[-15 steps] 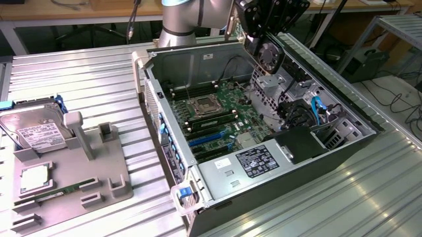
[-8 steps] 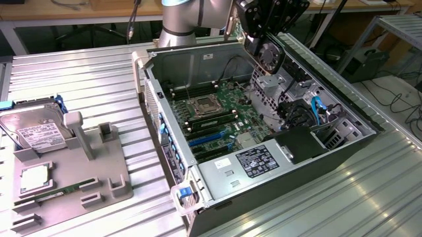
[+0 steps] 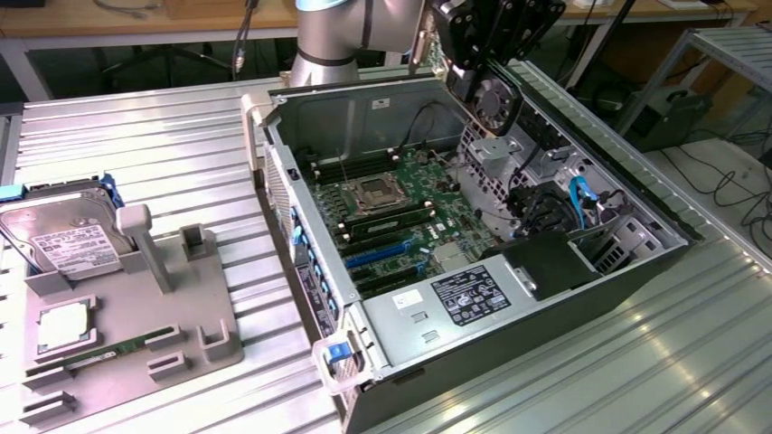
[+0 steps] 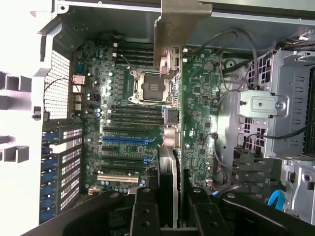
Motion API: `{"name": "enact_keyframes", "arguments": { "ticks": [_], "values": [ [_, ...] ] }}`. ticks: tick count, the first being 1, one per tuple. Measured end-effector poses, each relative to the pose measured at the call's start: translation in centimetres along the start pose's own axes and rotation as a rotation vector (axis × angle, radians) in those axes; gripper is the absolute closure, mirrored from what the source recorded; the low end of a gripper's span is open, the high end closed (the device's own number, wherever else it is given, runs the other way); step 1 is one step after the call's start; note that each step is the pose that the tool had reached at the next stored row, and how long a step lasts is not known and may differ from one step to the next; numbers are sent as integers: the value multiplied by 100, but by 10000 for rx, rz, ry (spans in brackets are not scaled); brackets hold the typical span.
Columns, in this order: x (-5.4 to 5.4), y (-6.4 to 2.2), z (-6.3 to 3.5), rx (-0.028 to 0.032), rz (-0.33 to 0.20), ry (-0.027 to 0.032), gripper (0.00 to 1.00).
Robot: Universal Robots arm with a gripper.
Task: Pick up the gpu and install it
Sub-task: 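Insert the gpu into the slot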
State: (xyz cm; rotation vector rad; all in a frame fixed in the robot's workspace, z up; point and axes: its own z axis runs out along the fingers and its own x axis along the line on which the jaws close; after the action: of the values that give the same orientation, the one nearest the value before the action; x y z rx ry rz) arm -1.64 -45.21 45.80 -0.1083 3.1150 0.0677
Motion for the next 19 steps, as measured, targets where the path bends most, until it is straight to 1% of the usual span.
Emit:
{"name": "enact_keyframes", "arguments": {
  "ticks": [19],
  "values": [
    [0, -4, 0, -16, -620, 26, 72]
  ]
}}
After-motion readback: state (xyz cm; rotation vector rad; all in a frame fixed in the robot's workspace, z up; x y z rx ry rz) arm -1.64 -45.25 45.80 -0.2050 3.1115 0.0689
